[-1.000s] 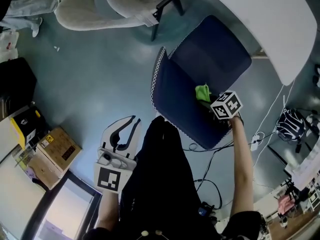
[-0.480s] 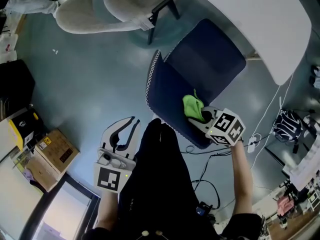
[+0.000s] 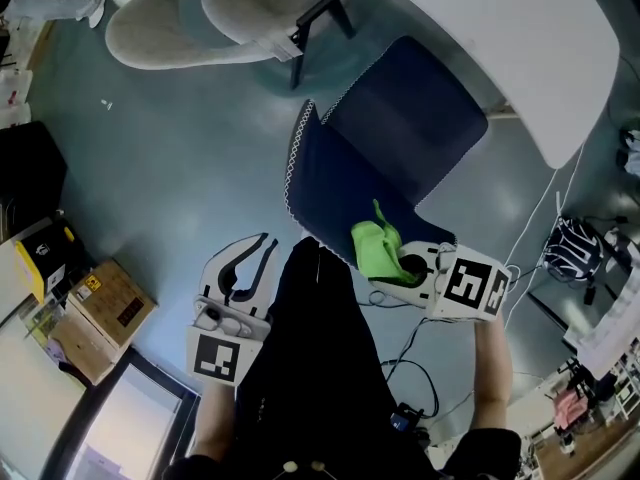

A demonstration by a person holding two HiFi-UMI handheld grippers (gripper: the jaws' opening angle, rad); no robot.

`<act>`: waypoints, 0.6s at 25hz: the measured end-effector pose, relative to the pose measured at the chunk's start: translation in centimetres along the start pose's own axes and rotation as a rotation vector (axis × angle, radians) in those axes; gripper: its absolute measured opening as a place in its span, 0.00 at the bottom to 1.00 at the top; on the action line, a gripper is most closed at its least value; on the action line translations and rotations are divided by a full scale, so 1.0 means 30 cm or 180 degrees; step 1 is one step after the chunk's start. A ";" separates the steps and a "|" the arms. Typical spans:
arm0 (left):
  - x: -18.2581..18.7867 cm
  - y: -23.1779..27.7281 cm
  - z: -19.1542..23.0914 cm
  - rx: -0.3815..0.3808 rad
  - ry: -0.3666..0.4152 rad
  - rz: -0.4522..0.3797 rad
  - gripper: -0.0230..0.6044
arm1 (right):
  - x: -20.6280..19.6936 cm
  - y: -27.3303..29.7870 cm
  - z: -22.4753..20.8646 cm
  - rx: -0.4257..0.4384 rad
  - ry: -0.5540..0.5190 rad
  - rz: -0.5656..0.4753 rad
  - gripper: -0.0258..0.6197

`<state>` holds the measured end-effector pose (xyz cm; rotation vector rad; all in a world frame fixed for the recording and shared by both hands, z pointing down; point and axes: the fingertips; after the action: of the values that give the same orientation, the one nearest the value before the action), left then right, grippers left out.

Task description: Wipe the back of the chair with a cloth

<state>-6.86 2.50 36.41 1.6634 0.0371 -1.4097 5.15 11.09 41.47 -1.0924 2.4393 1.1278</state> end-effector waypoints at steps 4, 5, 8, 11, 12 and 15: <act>0.001 -0.002 0.008 0.0034 -0.0016 -0.0007 0.10 | -0.004 -0.077 -0.162 -0.0384 0.0207 -0.0258 0.07; 0.001 -0.004 0.009 0.0043 -0.0019 -0.0006 0.10 | -0.018 -0.090 -0.229 -0.0531 0.0307 -0.0265 0.07; -0.004 -0.015 0.017 0.0073 -0.0027 0.0001 0.10 | -0.083 -0.091 -0.452 -0.0952 0.0658 -0.0195 0.07; -0.011 -0.021 0.024 0.0104 -0.0037 0.0027 0.10 | -0.175 -0.049 -0.691 -0.1275 0.1070 -0.0124 0.07; -0.014 -0.022 0.025 0.0111 -0.0041 0.0036 0.10 | -0.209 -0.029 -0.765 -0.1360 0.1224 -0.0127 0.07; -0.023 -0.028 0.030 0.0127 -0.0040 0.0066 0.10 | -0.306 0.057 -0.937 -0.1514 0.1610 -0.0080 0.07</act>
<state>-8.25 2.75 36.53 1.6830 -0.0155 -1.4137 12.76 -3.93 65.83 -1.7240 2.5580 1.6457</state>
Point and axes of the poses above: the fingertips, and each gripper's own axes: y forward along the fingers, z to its left, x out of its top, and after that the axes turned 12 degrees about z, right-handed
